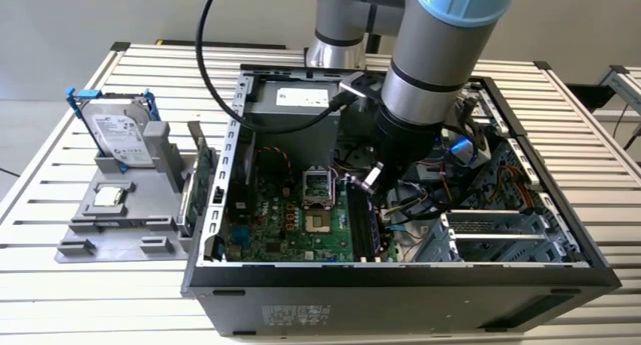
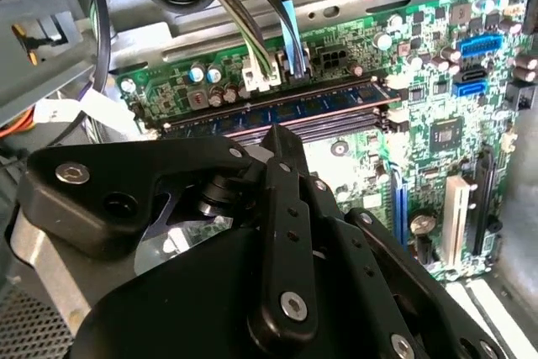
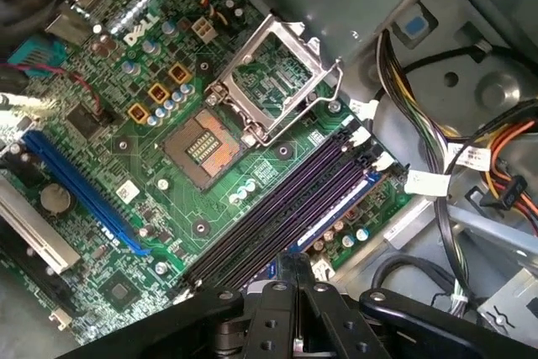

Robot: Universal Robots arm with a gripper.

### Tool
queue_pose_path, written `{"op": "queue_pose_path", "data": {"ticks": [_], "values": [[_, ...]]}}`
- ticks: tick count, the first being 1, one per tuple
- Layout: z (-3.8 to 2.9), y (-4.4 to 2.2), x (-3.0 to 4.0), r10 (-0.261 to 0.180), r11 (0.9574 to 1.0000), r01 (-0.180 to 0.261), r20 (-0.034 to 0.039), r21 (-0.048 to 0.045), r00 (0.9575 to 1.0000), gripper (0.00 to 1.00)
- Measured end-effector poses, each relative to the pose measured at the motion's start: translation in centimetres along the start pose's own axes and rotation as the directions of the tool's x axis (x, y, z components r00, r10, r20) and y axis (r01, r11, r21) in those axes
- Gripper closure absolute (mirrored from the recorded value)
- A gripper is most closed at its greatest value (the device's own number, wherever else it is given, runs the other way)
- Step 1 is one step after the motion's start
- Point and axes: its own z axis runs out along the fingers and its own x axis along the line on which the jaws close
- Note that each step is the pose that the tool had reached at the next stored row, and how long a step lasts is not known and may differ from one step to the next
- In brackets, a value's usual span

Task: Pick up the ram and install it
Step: 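Press down the ram until it locks into place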

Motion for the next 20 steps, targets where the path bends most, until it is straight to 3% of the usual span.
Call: {"op": "queue_pose_path", "data": {"ticks": [10,16,20], "values": [[0.00,0.00,0.00,-0.093,0.9957,0.093,-0.0010,0.0023,0.9957,1.00],[0.00,0.00,0.00,-0.152,0.9884,0.152,-0.0016,0.0038,0.9884,1.00],[0.00,0.00,-0.01,-0.192,0.9814,0.192,-0.0020,0.0049,0.9814,1.00]]}}
